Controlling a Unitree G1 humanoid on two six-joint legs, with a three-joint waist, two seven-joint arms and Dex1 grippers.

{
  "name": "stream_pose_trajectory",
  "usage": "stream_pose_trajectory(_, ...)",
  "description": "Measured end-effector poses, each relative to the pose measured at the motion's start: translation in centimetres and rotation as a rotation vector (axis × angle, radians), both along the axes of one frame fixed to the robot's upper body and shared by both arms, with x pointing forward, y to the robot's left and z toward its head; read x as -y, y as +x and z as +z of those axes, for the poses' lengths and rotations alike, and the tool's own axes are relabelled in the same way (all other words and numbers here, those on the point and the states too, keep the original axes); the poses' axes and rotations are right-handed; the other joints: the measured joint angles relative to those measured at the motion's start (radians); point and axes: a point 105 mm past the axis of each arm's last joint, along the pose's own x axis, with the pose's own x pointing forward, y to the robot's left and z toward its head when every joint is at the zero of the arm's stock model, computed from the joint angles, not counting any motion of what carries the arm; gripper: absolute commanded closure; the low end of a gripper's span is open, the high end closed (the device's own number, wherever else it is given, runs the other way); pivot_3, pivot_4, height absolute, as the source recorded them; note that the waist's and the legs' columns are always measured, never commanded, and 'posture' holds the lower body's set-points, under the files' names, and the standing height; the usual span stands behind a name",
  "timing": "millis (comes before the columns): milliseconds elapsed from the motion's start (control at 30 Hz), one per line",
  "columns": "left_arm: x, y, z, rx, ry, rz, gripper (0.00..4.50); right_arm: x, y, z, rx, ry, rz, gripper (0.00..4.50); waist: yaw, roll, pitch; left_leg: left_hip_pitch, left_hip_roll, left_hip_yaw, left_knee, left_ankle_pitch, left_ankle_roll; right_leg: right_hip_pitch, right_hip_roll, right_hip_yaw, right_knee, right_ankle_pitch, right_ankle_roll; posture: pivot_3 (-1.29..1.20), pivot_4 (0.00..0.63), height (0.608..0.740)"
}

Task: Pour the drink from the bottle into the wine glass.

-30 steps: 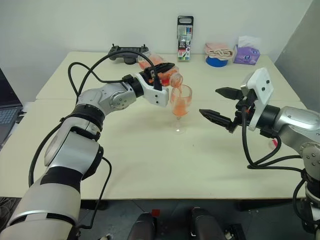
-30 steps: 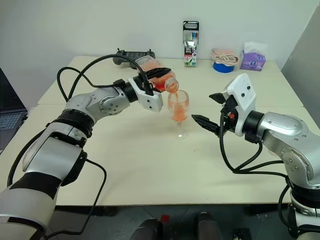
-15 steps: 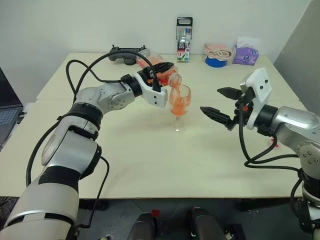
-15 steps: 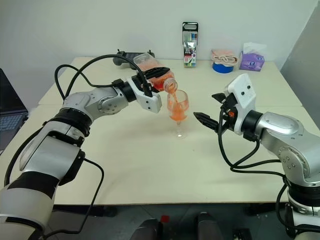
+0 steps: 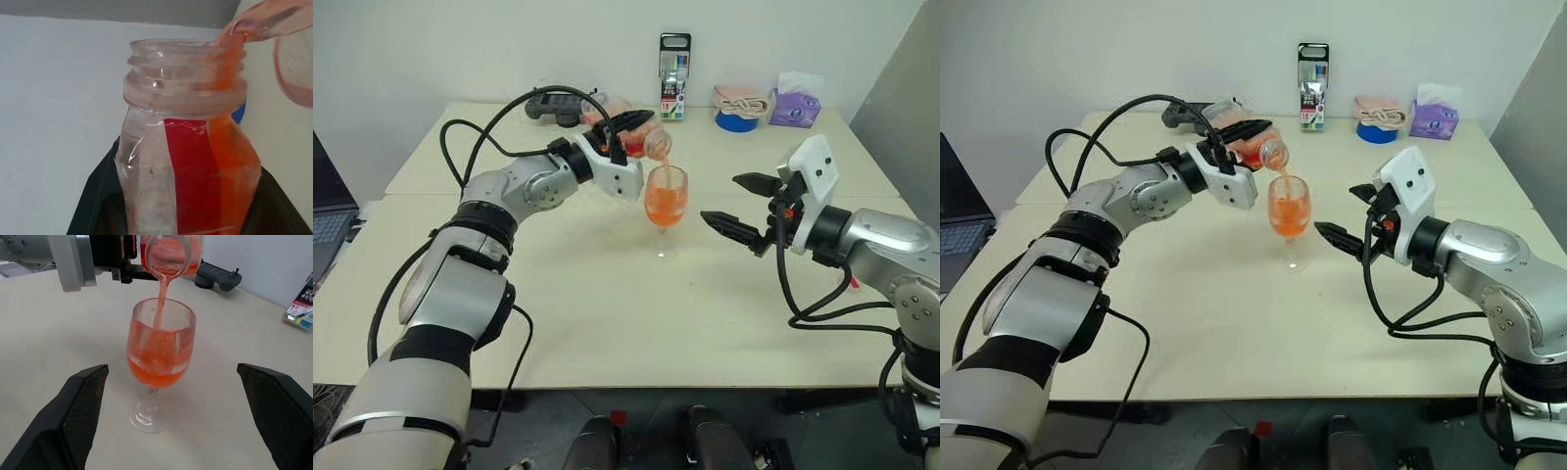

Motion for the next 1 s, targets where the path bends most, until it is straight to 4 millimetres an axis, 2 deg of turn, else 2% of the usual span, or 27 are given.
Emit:
stream_pose_trajectory(167, -1.4, 0.4, -0.9, -0.11, -0.098, 0.026, 2.74, -0.1, 0.0, 0.1, -0.004, 0.002, 0.002, 0.0, -0.003, 0.0, 0.0, 0.0, 0.0, 0.0, 0.0, 0.0, 0.0, 0.0, 0.0, 0.0, 0.001, 0.0, 0.0, 0.0, 0.15, 0.74)
stream_pose_trajectory(333, -2.7, 1.0, -0.5, -0.284, -0.364, 0.021, 2.74, -0.9, 0.3, 1.5, 0.03, 0.035, 0.028, 0.0, -0.004, 0.0, 0.0, 0.0, 0.0, -0.001, 0.003, 0.0, 0.0, 0.0, 0.0, 0.0, 0.003, 0.0, 0.0, 0.0, 0.15, 0.74)
stream_pose_trajectory(433, -5.1, 1.7, 1.1, -0.377, -0.623, 0.037, 2.74, -1.4, 0.6, 3.3, 0.073, 0.059, 0.047, 0.0, -0.007, 0.0, 0.0, 0.0, 0.0, -0.001, 0.004, 0.0, 0.0, 0.0, 0.0, 0.0, 0.003, 0.0, 0.0, 0.0, 0.15, 0.74)
stream_pose_trajectory(533, -8.8, 2.2, 2.0, -0.466, -0.887, 0.081, 2.74, -2.6, 0.7, 4.6, 0.103, 0.061, 0.1, 0.0, -0.014, 0.0, 0.0, 0.001, 0.001, -0.002, 0.004, 0.0, 0.0, 0.0, 0.001, 0.0, 0.004, 0.0, 0.0, 0.0, 0.15, 0.74)
stream_pose_trajectory(600, -11.1, 2.3, 0.9, -0.542, -0.99, 0.144, 2.74, -3.4, 0.5, 5.3, 0.115, 0.054, 0.156, 0.0, -0.016, 0.001, 0.0, 0.001, 0.001, -0.003, 0.004, 0.0, 0.0, 0.0, 0.001, -0.001, 0.004, 0.0, 0.0, 0.0, 0.15, 0.74)
stream_pose_trajectory(667, -13.0, 2.2, -1.5, -0.622, -1.059, 0.216, 2.74, -3.9, 0.4, 5.1, 0.093, 0.039, 0.221, 0.0, -0.017, 0.001, 0.0, 0.001, 0.001, -0.003, 0.004, 0.0, 0.0, 0.0, 0.001, -0.001, 0.004, 0.0, 0.0, 0.0, 0.15, 0.74)
stream_pose_trajectory(800, -14.6, 2.1, -5.3, -0.733, -1.122, 0.326, 2.74, -5.2, 0.2, 3.8, 0.038, 0.004, 0.339, 0.0, -0.011, 0.0, 0.0, -0.001, 0.001, -0.004, 0.006, 0.0, 0.0, 0.0, 0.001, -0.002, 0.004, 0.0, 0.0, 0.0, 0.15, 0.74)
stream_pose_trajectory(867, -15.2, 2.0, -5.7, -0.761, -1.189, 0.339, 2.74, -5.9, -0.2, 3.4, 0.028, -0.015, 0.396, 0.0, -0.005, 0.0, 0.0, -0.002, 0.001, -0.004, 0.008, 0.0, 0.0, 0.0, 0.001, -0.002, 0.004, 0.0, 0.0, 0.0, 0.15, 0.74)
stream_pose_trajectory(1000, -16.0, 1.9, -5.7, -0.78, -1.243, 0.341, 2.74, -7.0, -0.7, 3.8, 0.052, -0.023, 0.458, 0.0, -0.004, 0.0, 0.0, -0.001, 0.0, -0.004, 0.009, 0.0, 0.0, 0.001, 0.001, -0.002, 0.004, 0.0, -0.001, 0.0, 0.15, 0.74)
